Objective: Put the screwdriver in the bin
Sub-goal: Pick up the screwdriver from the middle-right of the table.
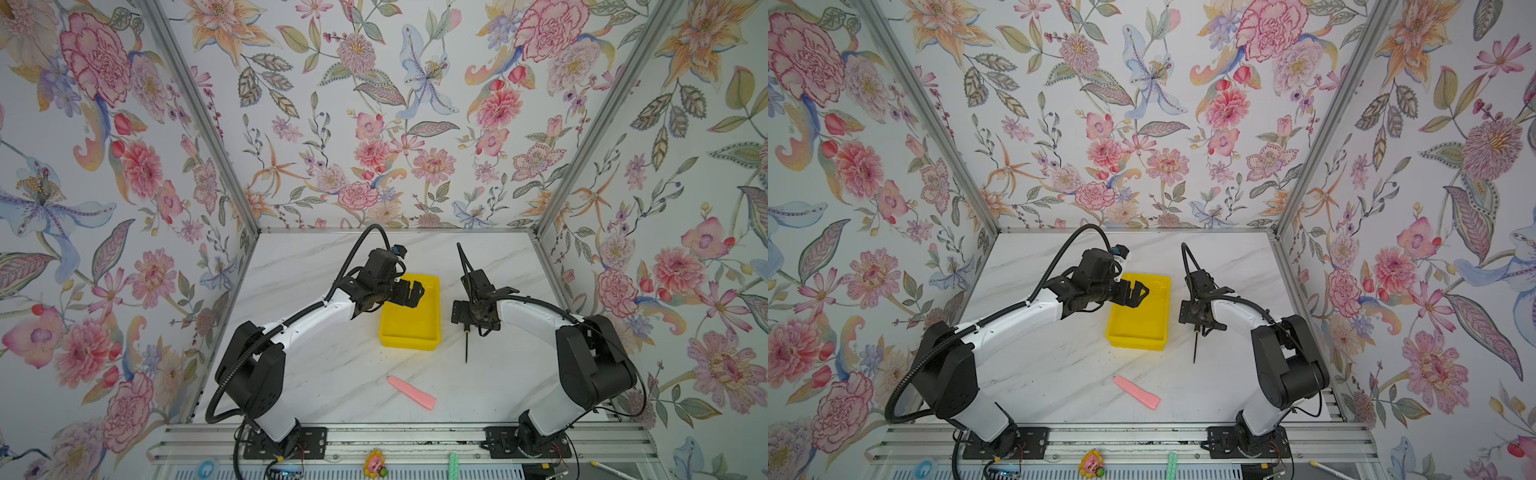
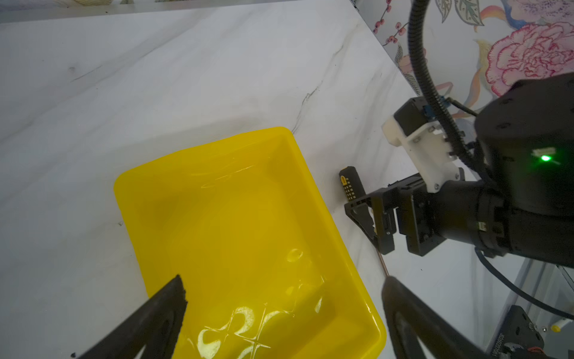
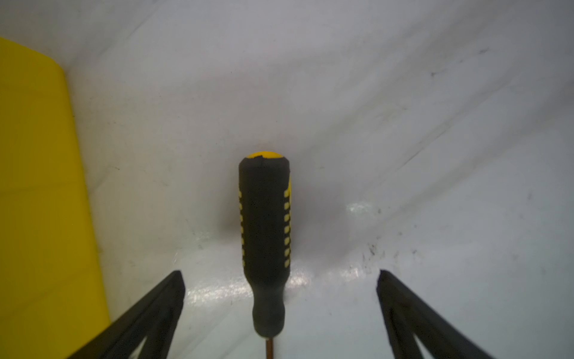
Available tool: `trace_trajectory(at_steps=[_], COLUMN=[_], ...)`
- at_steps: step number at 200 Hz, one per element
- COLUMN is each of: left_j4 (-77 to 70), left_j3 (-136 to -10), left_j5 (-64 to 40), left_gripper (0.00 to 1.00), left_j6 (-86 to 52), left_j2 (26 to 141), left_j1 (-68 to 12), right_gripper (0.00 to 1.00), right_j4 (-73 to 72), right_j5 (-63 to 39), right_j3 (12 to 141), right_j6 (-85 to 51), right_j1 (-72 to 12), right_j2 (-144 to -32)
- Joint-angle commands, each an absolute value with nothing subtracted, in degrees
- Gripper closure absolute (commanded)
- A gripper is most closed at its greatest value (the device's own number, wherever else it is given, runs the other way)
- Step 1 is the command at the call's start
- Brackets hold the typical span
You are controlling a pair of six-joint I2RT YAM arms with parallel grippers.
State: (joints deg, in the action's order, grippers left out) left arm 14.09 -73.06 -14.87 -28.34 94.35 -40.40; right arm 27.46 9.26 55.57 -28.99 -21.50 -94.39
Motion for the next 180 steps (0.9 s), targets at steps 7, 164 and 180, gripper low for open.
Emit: trace_trajectory(at_steps=[7, 164, 180], left_j4=[14.8, 8.1, 7.7], left_j3=[-73.5, -65.1, -64.1], left_j5=[-16.3, -20.8, -21.3], left_gripper=[0.01, 0.01, 0.01], left_j6=[-26.5, -22.2, -21.3], left_j2=[94.7, 90.1, 90.0], left_j1=[-41.1, -41.6, -41.6], right_gripper=[0.12, 0.92, 1.00], right_j4=[27.3, 23.4, 23.4], right_j5=[8.2, 8.4, 8.5], right_j3=[57.1, 55.8, 56.3], right_j6=[-28.5, -25.9, -25.3], right_j1=[-20.5, -19.6, -20.0], right_j2=[-96.0, -99.3, -97.9])
